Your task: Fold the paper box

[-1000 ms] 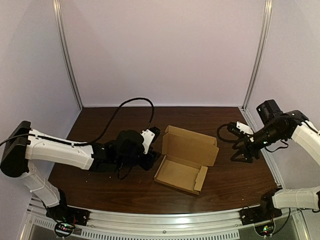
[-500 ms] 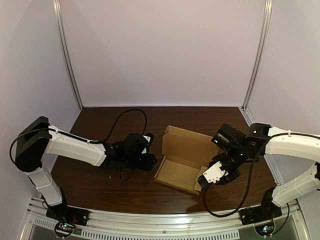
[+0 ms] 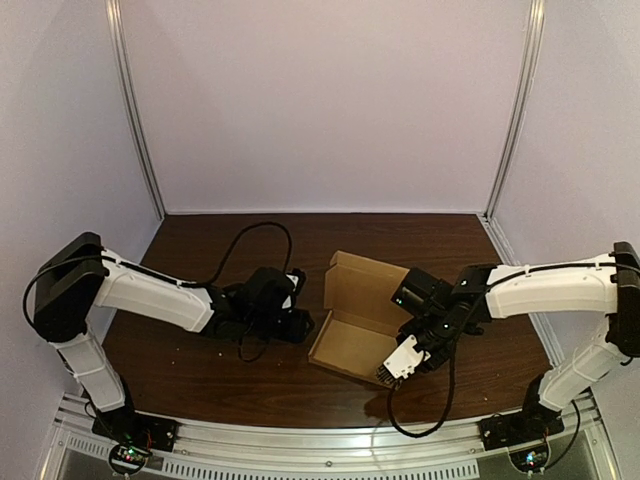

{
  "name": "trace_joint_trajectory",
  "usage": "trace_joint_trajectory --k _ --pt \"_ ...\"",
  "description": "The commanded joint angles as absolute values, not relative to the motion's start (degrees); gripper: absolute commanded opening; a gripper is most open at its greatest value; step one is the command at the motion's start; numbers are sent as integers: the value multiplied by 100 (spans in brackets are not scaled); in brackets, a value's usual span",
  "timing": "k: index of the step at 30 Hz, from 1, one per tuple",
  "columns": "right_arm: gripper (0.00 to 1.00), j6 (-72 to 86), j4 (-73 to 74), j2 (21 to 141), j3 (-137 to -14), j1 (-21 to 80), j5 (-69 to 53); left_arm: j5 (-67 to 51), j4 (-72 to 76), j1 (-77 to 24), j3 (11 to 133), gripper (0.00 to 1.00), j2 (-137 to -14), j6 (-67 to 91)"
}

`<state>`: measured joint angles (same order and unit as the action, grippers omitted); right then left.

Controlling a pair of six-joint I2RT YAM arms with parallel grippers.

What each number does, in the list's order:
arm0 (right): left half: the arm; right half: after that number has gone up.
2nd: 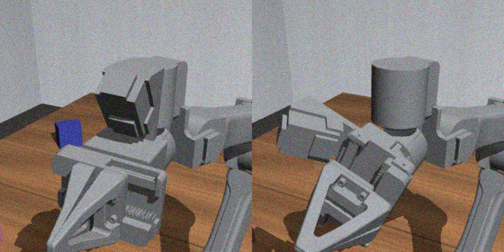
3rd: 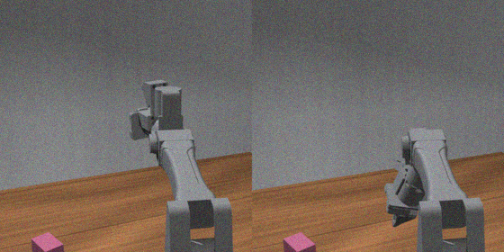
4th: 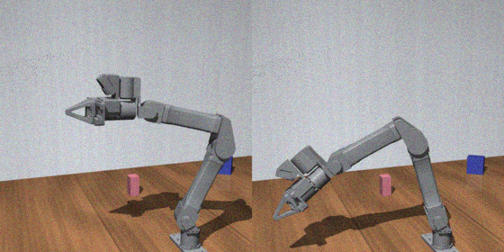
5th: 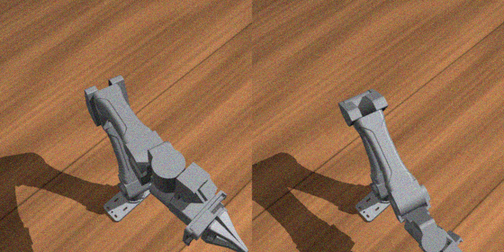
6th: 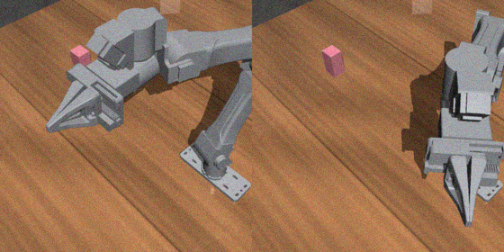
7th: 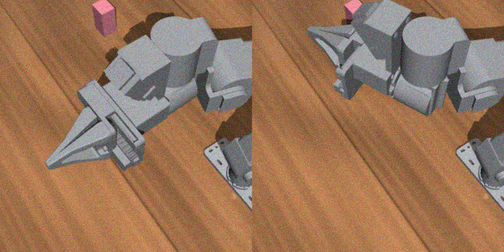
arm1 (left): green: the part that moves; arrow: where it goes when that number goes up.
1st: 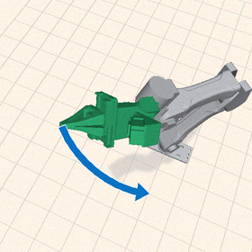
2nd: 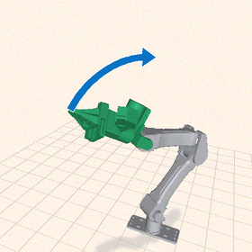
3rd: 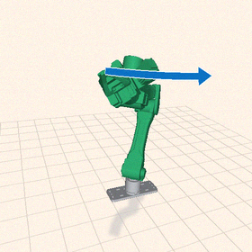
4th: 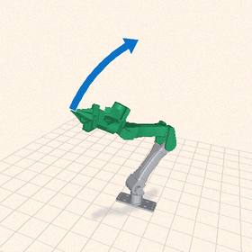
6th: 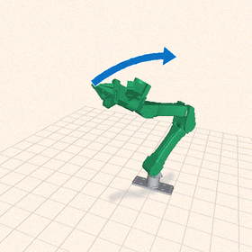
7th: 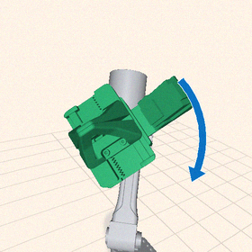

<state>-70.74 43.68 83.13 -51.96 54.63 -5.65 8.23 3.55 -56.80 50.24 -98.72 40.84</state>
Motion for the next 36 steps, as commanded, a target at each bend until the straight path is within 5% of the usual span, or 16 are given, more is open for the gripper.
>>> trace_joint_trajectory --k 1,13,22,36 --pt "43 -7268 4120 8601 -5153 5503 -301 639 661 -5566 4940 43 -10011 4148" --pt "34 -7510 3951 9191 -5218 5518 -173 460 923 -5422 4855 43 -10203 4153" --pt "1 -7706 4876 9612 -5648 5692 -231 323 971 -5287 4865 43 -10283 4092" --pt "0 -7275 6641 10721 -6556 5739 -1012 219 1040 -5271 4724 43 -10146 3995"
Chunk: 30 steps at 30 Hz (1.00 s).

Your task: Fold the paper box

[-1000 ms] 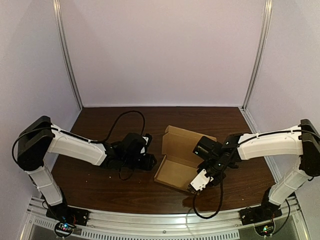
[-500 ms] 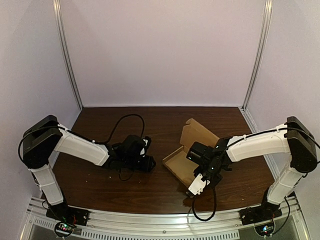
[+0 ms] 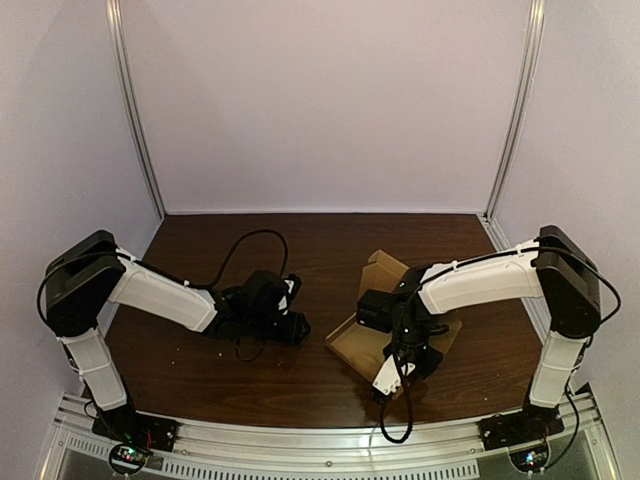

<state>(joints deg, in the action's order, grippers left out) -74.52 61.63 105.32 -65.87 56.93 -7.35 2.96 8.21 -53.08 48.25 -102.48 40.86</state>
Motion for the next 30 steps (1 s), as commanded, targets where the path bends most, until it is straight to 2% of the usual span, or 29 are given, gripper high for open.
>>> trace_joint_trajectory --k 1,4,6,10,16,26,30 --pt "0 -7255 6601 10716 -6537 5739 -989 222 1037 -5273 4707 43 -10124 3991" --pt "1 -7162 6538 10627 -6535 5739 -946 244 1005 -5273 4672 43 -10042 3957" --pt "6 -7074 6543 10484 -6583 5740 -942 269 968 -5273 4661 43 -9985 3927" --pt "23 -6829 6729 9949 -6848 5741 -1098 315 906 -5269 4646 43 -9873 3873" --pt "39 -6225 7087 9257 -7266 5741 -1254 322 819 -5273 4636 43 -9786 3789" --pt "46 -5152 6915 7741 -7339 5708 -1475 3 758 -5267 4975 43 -9813 3502" --pt "52 -4554 6701 7188 -7662 5162 -1495 0 700 -5287 5184 43 -9824 3300"
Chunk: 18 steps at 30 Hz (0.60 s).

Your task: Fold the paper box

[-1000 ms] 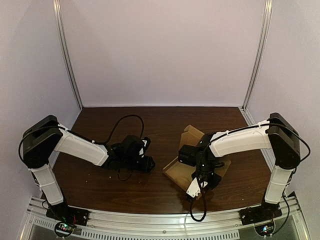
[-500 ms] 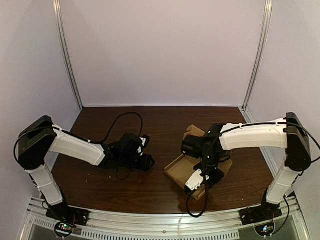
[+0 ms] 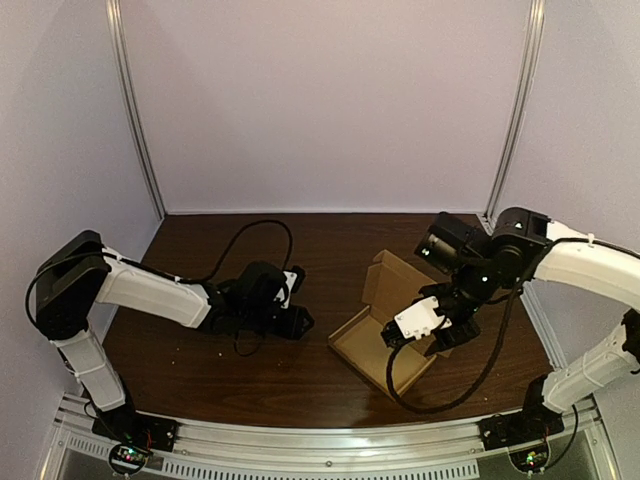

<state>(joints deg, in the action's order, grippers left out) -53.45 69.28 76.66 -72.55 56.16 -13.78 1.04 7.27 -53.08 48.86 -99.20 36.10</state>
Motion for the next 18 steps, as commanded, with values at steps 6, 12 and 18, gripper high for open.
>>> trace_joint_trajectory --k 6,12,18 --pt "67 -3634 6131 6607 -7572 3700 -1821 -340 224 -5301 5918 43 -10165 3036" --pt "80 -2921 5643 6523 -7096 3367 -1478 -381 219 -5352 6299 44 -10452 3131" --pt "78 -2587 5799 7375 -7389 3366 -1323 -378 260 -5383 6259 43 -10431 3195"
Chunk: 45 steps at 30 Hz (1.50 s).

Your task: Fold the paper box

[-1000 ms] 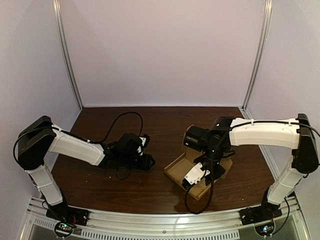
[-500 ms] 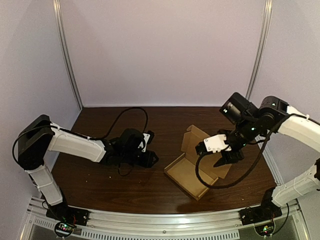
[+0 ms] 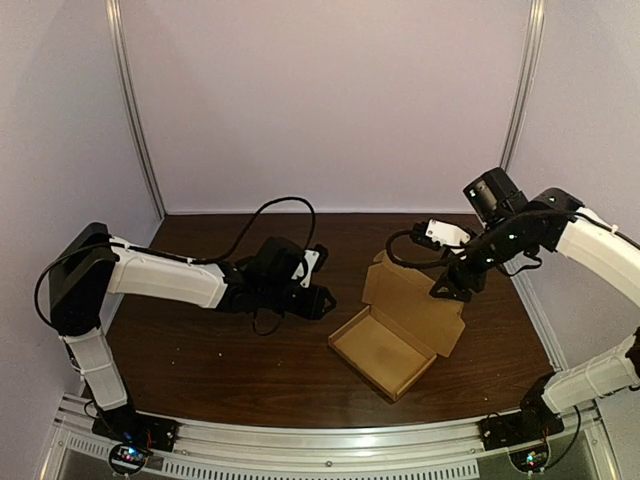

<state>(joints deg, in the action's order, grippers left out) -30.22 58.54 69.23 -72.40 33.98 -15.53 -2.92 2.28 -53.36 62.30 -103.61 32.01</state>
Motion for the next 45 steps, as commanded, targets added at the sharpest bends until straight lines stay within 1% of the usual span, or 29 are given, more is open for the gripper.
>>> trace_joint_trajectory --k 1,4,6,8,11,13,16,21,26,29,31,36,40,43,45 --pt "77 -2577 5803 7481 -7424 3366 -1326 -371 282 -5393 6233 43 -10410 3198" --pt "71 -2548 5820 7716 -7550 3366 -1317 -326 352 -5429 6115 43 -10319 3199" --pt "61 -2611 5850 7839 -7627 3361 -1358 -287 412 -5432 5990 43 -10240 3187" --pt "48 -2718 5912 7949 -7705 3362 -1415 -233 506 -5429 5868 43 -10140 3146" --pt "21 -2972 6031 8166 -7845 3388 -1544 -95 584 -5432 5700 43 -9960 3057" --pt "11 -3148 6042 8306 -7946 3427 -1593 125 578 -5432 5586 43 -9816 3005" --pt "6 -3401 6014 8602 -8165 3559 -1581 321 536 -5432 5372 43 -9544 2939" --pt "2 -3674 6062 9289 -8814 3856 -1519 641 317 -5432 4973 43 -8988 2858" --pt "1 -3751 6160 9927 -9571 4211 -1391 1016 149 -5427 4449 43 -8305 2856" --pt "5 -3746 6264 10111 -9838 4295 -1437 1145 56 -5430 4234 43 -7984 2812" --pt "16 -3727 6319 10082 -9889 4298 -1461 1214 -138 -5427 4196 43 -7871 2736" --pt "36 -3601 6455 9378 -9767 4270 -1578 1408 -629 -5414 4377 44 -7742 2406" --pt "49 -3387 6144 8471 -9314 4023 -1586 1181 -739 -5414 4689 46 -7931 2123" --pt "57 -3212 5542 7777 -8573 3578 -1399 1081 -710 -5438 4952 46 -8137 2148" --pt "60 -3031 4969 7290 -7896 3215 -1322 1053 -566 -5455 5046 46 -8299 2186"
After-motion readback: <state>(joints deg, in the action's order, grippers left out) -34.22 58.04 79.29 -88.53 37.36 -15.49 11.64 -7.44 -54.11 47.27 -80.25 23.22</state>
